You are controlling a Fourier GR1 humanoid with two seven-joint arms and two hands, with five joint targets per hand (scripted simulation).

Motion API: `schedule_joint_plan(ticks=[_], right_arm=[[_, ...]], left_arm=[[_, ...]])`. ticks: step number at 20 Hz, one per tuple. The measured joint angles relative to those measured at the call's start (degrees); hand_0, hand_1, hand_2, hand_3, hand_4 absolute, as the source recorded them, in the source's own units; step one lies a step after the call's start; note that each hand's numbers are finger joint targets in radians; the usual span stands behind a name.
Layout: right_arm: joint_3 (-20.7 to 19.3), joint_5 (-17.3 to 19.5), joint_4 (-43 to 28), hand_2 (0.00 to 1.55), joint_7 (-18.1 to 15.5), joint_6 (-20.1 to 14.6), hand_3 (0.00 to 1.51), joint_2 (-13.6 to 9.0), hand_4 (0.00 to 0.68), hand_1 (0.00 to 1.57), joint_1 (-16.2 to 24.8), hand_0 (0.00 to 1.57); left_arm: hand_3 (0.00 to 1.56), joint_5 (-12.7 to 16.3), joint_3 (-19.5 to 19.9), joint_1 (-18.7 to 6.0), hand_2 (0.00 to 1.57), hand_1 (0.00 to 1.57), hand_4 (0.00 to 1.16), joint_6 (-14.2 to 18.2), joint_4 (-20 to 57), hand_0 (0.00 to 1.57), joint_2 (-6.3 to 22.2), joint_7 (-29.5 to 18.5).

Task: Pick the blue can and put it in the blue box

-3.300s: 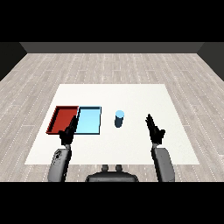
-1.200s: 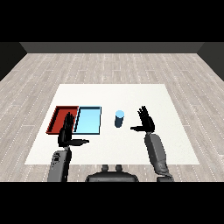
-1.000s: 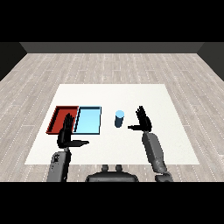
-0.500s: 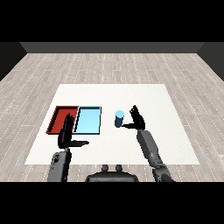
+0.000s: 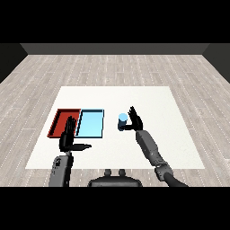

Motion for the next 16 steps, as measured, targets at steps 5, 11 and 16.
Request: schedule_joint_plan(ticks=[5,11,16], right_arm=[[4.4,-4.0,6.0,0.00,-2.6,-2.0,0.00,0.0,0.000,0.00,-3.5,0.00],[8.7,-8.6,13.2,0.00,-5.5,-3.5,0.00,0.0,0.000,0.00,-7.9,0.00],[10.3,-10.2,15.2,0.00,-5.1,-3.6,0.00,0.0,0.000,0.00,-9.8,0.00]], left_arm=[[0.00,0.5,0.7,0.0,0.00,0.00,0.00,-0.6,1.2,0.00,0.3,-0.8],[0.00,1.8,2.1,-1.4,0.00,0.00,0.00,-1.3,2.3,0.00,1.1,-0.2],[0.00,2.4,2.3,-1.0,0.00,0.00,0.00,-1.1,0.3,0.00,1.2,1.4]])
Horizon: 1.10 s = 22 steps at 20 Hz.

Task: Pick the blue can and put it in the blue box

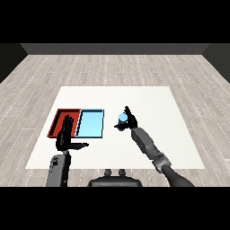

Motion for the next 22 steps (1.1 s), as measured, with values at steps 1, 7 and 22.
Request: schedule_joint_plan(ticks=[1,7,22], right_arm=[[1.0,-1.4,1.2,0.00,-0.2,-0.3,0.00,0.0,0.000,0.00,-1.2,0.00],[6.2,-6.4,3.6,0.00,-0.3,-1.0,0.00,0.1,0.000,0.00,-3.2,0.00],[17.9,-11.8,7.6,1.54,4.4,-14.9,1.50,0.1,0.533,1.50,-7.2,1.50]], left_arm=[[0.00,-0.2,-0.1,0.5,0.00,0.00,0.00,-0.1,0.2,0.00,-0.2,-0.9],[0.00,0.8,0.2,0.7,0.00,0.00,0.00,-0.9,0.1,0.00,-0.2,-1.2],[0.00,1.4,1.3,0.8,0.00,0.00,0.00,-0.4,-0.3,0.00,-0.1,-0.5]])
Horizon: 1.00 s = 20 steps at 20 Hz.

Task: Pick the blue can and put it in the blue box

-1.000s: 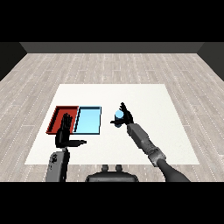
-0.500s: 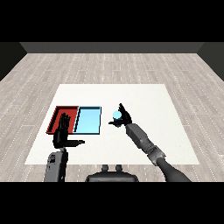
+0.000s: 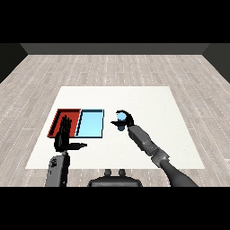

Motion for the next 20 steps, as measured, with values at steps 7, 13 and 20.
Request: schedule_joint_plan(ticks=[7,13,20], right_arm=[[6.0,1.6,-0.3,1.53,2.6,-6.2,1.47,-0.3,0.551,1.55,-0.6,1.55],[5.5,2.7,-0.3,1.46,1.6,-6.0,1.40,-0.1,0.562,1.49,-1.8,1.49],[5.1,7.0,-8.8,1.48,1.4,-5.2,1.41,-3.9,0.578,1.53,-0.2,1.53]], left_arm=[[0.00,-0.1,0.2,-0.9,0.00,0.00,0.00,0.3,0.5,0.00,0.1,0.5],[0.00,0.4,0.1,-1.4,0.00,0.00,0.00,-0.7,1.6,0.00,0.5,0.5],[0.00,-2.6,-4.3,-2.5,0.00,0.00,0.00,0.6,1.4,0.00,-1.4,1.9]])
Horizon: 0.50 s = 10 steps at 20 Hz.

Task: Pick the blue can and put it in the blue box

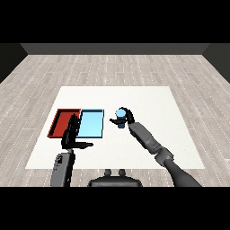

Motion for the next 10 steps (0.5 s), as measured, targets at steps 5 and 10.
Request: schedule_joint_plan(ticks=[5,10], right_arm=[[-0.3,2.0,-11.0,1.47,2.3,0.1,1.41,-6.5,0.585,1.51,3.4,1.51],[0.0,4.9,-26.0,1.47,6.2,-3.4,1.40,-11.4,0.581,1.50,9.6,1.50]], left_arm=[[0.00,-3.1,-5.4,-2.3,0.00,0.00,0.00,2.9,0.7,0.00,-1.1,1.5],[0.00,-3.7,-10.2,-4.9,0.00,0.00,0.00,6.9,0.6,0.00,-1.6,5.5]])
